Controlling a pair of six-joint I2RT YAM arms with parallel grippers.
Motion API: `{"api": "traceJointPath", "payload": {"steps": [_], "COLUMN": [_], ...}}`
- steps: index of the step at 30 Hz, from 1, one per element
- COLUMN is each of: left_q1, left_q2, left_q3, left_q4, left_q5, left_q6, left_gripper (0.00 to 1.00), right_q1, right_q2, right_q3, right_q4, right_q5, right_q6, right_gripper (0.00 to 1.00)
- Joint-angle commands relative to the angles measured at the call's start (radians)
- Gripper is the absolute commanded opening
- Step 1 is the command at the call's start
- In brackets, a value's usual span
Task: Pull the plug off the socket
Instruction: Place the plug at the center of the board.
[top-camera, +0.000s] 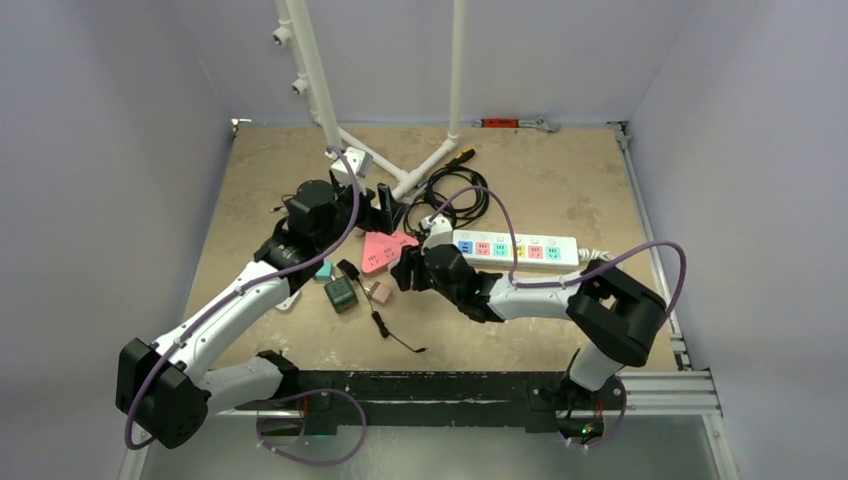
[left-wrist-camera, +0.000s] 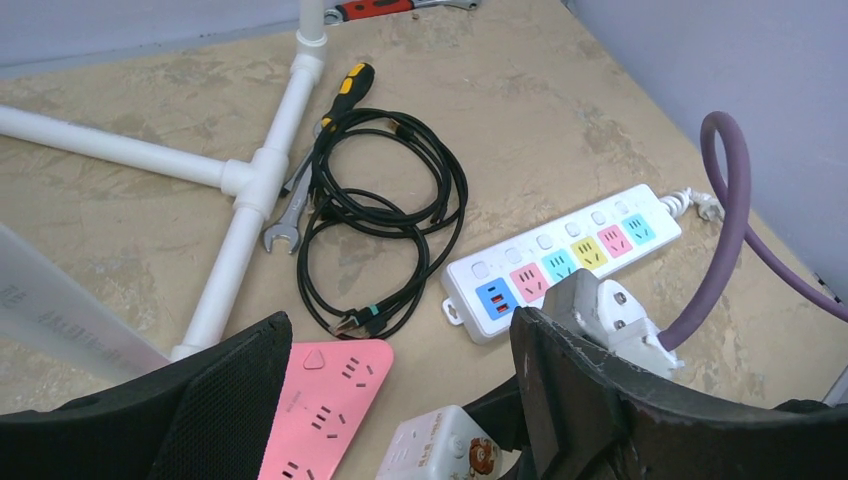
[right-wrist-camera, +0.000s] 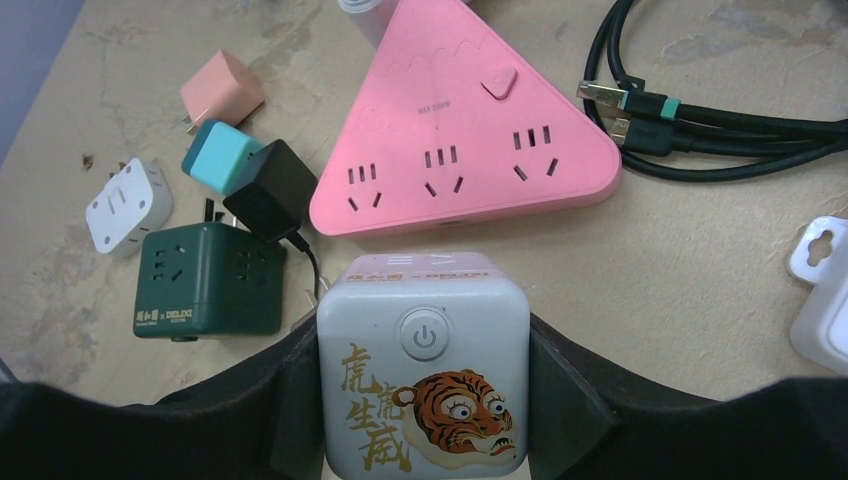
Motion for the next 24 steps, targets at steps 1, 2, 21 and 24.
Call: {"api": "traceJointPath", "payload": {"steps": [1, 2, 21, 24], "left_q1": [0.006, 0.007, 0.006, 0.007], "left_q2": [-0.031, -0.03, -0.048, -0.072], "left_q3": [0.013, 0.014, 0.023, 0.014], "left_q4": [0.012, 0.011, -0.01, -0.008], "left_q5": [-0.017, -0.017, -0.046, -0.063], "left_q6": [0.025, 0.025, 0.034, 0.036], "left_gripper": [0.79, 0.79, 0.8, 0.8], "right_q1": [0.005, 0.005, 0.005, 0.005], "right_q2": [0.011, 0.019, 0.032, -0.001], "right_q3": [0.064, 0.071, 0.067, 0.059], "right_q4": [0.037, 0.031, 0.029, 0.017], "right_q5": [0.037, 0.039, 0.049, 0.069], "right_q6": [0.017, 0.017, -0.004, -0.011], "right_gripper": [0.27, 0.31, 0.9, 0.93]}}
